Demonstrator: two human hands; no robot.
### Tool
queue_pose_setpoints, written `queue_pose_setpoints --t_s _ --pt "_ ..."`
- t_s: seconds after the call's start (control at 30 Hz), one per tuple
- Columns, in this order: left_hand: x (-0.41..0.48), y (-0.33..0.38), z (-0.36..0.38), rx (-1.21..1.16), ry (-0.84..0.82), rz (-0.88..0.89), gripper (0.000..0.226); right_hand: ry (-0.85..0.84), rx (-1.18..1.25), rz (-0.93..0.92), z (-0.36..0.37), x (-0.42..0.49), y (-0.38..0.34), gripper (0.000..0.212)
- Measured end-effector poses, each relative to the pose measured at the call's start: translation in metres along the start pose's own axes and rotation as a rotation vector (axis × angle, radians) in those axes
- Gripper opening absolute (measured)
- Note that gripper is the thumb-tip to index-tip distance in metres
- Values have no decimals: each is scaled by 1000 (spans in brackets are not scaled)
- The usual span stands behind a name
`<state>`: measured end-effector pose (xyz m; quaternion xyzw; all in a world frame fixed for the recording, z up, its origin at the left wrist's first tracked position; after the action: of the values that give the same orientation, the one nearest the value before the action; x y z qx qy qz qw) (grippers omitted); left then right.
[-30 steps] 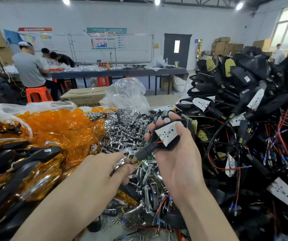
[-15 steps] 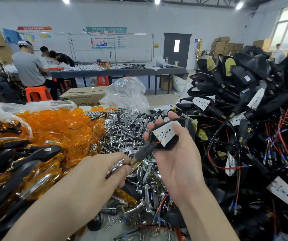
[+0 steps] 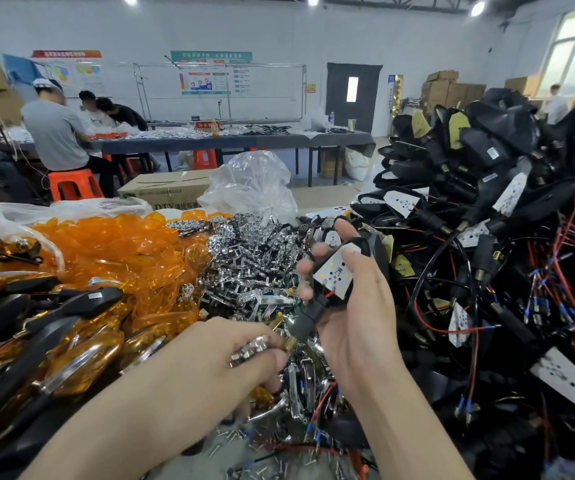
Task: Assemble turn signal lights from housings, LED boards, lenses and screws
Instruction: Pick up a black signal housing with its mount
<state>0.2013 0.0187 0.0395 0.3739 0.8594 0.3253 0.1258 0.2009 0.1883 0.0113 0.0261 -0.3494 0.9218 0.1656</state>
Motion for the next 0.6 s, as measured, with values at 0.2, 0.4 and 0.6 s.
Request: queue_pose_setpoints --t_s 0.2,0.4,0.6 --pt "-1 -7 -11 -244 542 63 37 84 33 99 -7 5 -1 26" --pt "0 -5 -12 -141 677 140 26 99 33 103 -5 4 1 27" --pt "7 1 4 110 315 73 40 170 60 29 -3 5 -5 24"
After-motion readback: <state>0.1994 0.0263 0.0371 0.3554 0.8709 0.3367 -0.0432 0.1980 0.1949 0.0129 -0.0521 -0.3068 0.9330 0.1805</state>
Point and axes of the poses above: each hand's wrist, its own x-axis towards the middle knuckle, its own z-axis out of the palm, y = z × x, the point moved 1 cm from there along x, towards the middle knuckle, and after that the axes turned 9 degrees about z, right-handed, at the moved point
